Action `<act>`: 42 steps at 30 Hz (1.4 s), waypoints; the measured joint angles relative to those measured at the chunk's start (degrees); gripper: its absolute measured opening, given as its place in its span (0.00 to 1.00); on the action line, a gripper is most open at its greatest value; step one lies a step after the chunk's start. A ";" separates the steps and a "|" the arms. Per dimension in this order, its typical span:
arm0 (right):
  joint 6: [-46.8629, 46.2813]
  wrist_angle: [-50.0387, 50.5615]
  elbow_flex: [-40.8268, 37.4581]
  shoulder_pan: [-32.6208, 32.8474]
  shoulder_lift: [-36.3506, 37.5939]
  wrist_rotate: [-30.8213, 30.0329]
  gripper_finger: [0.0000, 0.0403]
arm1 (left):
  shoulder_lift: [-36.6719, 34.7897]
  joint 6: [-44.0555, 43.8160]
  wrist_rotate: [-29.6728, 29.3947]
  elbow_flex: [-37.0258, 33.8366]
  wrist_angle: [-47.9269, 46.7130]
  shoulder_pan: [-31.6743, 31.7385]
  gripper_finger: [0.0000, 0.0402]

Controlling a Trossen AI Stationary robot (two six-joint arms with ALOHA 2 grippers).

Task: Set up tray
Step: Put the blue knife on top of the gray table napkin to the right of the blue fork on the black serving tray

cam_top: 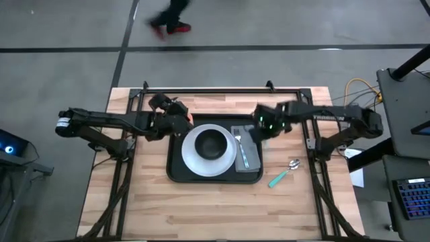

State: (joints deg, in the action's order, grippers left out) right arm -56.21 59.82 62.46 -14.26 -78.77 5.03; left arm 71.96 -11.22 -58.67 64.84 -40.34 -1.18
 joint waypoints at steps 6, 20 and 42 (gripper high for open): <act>-12.20 -9.73 -0.04 9.72 -4.70 -2.20 0.03 | -0.02 2.12 -0.08 0.00 -0.04 2.39 0.65; -14.84 -17.68 1.74 7.62 -20.13 0.17 0.03 | -2.40 9.20 15.14 -0.02 -0.44 4.24 0.65; -17.54 -16.27 2.10 7.88 -20.34 -0.71 0.03 | -4.24 9.18 17.26 -3.38 -2.29 5.04 0.65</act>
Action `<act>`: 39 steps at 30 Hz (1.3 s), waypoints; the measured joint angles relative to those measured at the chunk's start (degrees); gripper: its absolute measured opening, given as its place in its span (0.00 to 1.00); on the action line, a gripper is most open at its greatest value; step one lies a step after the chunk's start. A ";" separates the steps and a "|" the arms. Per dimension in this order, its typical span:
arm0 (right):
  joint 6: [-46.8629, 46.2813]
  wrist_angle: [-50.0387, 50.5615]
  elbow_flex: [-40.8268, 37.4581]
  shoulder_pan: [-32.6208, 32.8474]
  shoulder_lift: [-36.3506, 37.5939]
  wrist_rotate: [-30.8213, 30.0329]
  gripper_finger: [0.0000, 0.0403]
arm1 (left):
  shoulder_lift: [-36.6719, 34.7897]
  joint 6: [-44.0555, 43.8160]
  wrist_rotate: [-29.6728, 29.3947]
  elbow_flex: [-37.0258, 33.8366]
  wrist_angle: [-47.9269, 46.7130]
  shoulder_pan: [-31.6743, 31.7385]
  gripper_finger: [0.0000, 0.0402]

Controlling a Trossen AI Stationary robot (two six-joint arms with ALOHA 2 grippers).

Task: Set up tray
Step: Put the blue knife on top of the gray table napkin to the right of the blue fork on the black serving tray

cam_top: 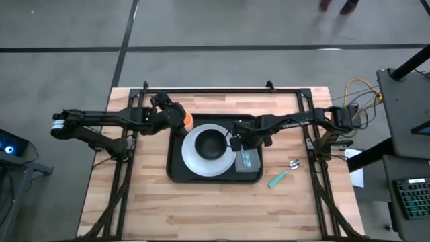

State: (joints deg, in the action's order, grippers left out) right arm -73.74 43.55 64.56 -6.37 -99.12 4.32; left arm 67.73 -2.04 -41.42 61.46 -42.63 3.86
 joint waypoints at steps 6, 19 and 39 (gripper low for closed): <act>-3.30 -0.14 -2.74 0.10 -0.32 0.04 0.03 | -0.33 -1.03 -0.01 0.16 0.22 0.00 0.65; -4.32 -4.06 -2.97 0.09 -0.36 0.41 0.03 | -0.37 -1.24 -0.04 0.05 0.19 0.00 0.65; -6.37 -9.76 -7.67 -1.48 -0.39 1.95 0.03 | -0.37 -1.80 -0.04 -0.06 0.26 -0.04 0.65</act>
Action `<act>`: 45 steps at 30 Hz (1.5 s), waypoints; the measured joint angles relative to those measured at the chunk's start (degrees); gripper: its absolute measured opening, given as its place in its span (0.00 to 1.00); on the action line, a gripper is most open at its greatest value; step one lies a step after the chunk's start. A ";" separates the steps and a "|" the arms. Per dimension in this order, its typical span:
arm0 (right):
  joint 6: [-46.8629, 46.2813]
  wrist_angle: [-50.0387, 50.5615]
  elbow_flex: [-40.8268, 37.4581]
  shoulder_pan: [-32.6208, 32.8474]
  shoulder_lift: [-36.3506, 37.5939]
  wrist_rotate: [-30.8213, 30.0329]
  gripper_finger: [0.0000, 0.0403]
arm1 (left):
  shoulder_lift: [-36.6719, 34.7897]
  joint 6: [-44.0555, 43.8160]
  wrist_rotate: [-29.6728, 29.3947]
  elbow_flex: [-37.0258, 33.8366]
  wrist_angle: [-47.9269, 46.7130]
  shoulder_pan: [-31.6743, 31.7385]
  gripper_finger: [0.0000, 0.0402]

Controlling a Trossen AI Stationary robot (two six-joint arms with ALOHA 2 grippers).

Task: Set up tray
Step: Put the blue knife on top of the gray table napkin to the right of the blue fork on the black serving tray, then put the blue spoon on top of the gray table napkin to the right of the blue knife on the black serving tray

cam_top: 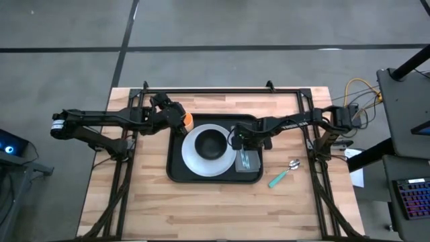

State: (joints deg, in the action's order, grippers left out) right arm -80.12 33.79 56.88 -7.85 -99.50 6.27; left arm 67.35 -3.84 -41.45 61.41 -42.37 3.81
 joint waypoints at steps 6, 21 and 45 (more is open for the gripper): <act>1.54 -1.80 0.00 -0.95 0.00 -0.24 0.03 | 0.02 0.02 0.00 0.00 0.00 0.00 0.65; 2.89 -1.41 0.00 -0.95 -0.04 1.28 0.21 | 0.07 0.11 -0.02 -0.02 -0.04 0.01 0.65; -0.67 17.90 1.65 19.25 16.54 -10.43 0.28 | 0.09 -0.74 5.95 -4.44 -0.96 0.02 0.65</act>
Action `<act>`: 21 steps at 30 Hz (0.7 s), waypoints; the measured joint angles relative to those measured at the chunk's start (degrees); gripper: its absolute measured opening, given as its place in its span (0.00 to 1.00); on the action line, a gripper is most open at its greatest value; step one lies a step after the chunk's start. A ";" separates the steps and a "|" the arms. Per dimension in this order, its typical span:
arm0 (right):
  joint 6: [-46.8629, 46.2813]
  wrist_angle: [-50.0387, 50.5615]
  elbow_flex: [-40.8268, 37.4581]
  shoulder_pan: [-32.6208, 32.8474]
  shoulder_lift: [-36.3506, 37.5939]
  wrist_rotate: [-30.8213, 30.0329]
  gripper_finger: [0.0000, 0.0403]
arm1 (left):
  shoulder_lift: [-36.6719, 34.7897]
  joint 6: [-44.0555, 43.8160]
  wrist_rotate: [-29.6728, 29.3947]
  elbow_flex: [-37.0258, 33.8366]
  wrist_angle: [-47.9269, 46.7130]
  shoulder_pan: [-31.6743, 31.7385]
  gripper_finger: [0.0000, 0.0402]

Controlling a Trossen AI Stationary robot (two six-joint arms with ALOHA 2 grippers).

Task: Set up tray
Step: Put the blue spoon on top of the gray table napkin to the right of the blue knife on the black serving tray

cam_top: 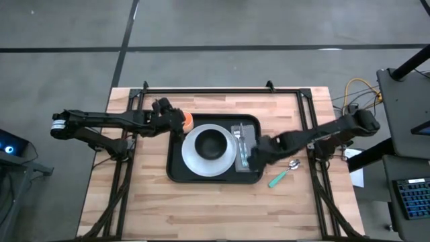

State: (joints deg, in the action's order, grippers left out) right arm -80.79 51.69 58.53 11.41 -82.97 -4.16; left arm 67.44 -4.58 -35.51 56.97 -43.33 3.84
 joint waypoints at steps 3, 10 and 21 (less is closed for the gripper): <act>-6.76 5.77 -0.45 4.55 0.12 2.92 0.31 | 0.00 -0.02 1.56 -0.24 -0.22 -0.02 0.65; -19.44 10.37 -0.78 13.45 -0.26 2.04 0.34 | 0.02 -0.54 4.56 -0.02 1.03 -0.04 0.65; -37.35 10.07 -0.93 20.94 -7.44 1.90 0.32 | 0.02 -4.13 4.57 -0.02 2.25 -0.04 0.65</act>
State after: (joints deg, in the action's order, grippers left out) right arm -118.14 61.76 57.60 32.34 -90.41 -2.26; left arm 67.46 -8.71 -30.94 56.95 -41.08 3.79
